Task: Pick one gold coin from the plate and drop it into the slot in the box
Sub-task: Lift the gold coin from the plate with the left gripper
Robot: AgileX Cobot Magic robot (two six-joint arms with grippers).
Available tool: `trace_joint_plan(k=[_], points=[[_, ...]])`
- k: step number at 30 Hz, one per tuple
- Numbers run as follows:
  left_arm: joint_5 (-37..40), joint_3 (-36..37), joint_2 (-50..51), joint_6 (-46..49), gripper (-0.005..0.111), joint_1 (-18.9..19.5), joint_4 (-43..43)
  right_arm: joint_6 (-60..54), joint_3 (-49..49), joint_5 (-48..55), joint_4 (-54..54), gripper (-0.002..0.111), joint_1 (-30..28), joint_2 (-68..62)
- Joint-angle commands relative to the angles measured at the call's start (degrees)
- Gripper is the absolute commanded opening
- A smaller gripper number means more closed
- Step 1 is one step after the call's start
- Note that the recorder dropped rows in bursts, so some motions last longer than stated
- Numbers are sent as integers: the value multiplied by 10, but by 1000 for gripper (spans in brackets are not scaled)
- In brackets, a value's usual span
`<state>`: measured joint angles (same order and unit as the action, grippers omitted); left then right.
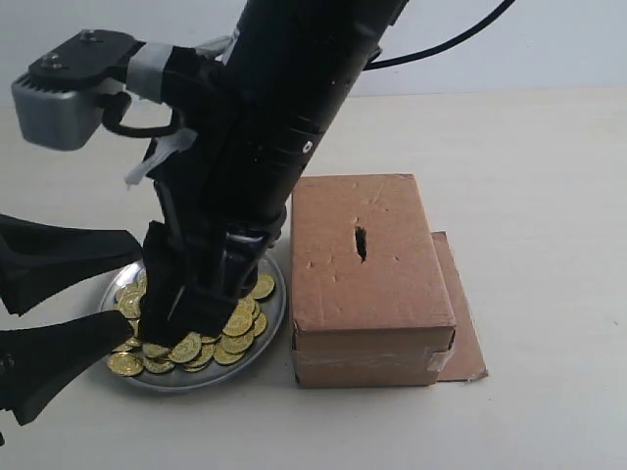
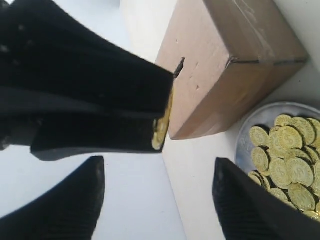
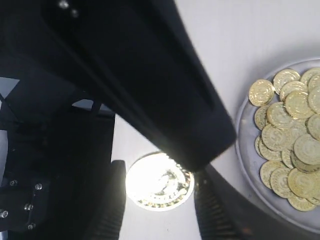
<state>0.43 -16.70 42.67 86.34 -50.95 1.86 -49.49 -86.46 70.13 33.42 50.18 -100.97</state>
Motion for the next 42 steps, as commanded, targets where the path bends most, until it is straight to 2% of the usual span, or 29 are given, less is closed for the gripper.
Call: trace_joint_plan(k=[1,3,7,14,23,26,33,35,38,42], points=[[-1,1,-3,0,55,-14,6,-15,2,-2,8,34,8,6],[2,1,-3,2,49,-27,9,-15,2,-2,2,34,8,6],[2,1,-3,2,48,-47,9,-14,2,-2,-5,34,8,6],[2,1,-3,2,46,-50,9,-14,2,-2,-7,34,8,6],[3,-6,5,2,12,-50,9,-14,2,-2,-7,34,8,6],[2,-12,17,2,7,-50,9,-14,2,-2,-7,34,8,6],[-1,-15,40,2,6,-50,9,-14,2,-2,-7,34,8,6],[3,-15,40,2,0,-50,9,-14,2,-2,-7,34,8,6],[7,-15,40,2,0,-50,10,-6,2,-2,-7,41,8,7],[16,-15,40,2,0,-50,10,2,2,-5,-27,58,8,18]])
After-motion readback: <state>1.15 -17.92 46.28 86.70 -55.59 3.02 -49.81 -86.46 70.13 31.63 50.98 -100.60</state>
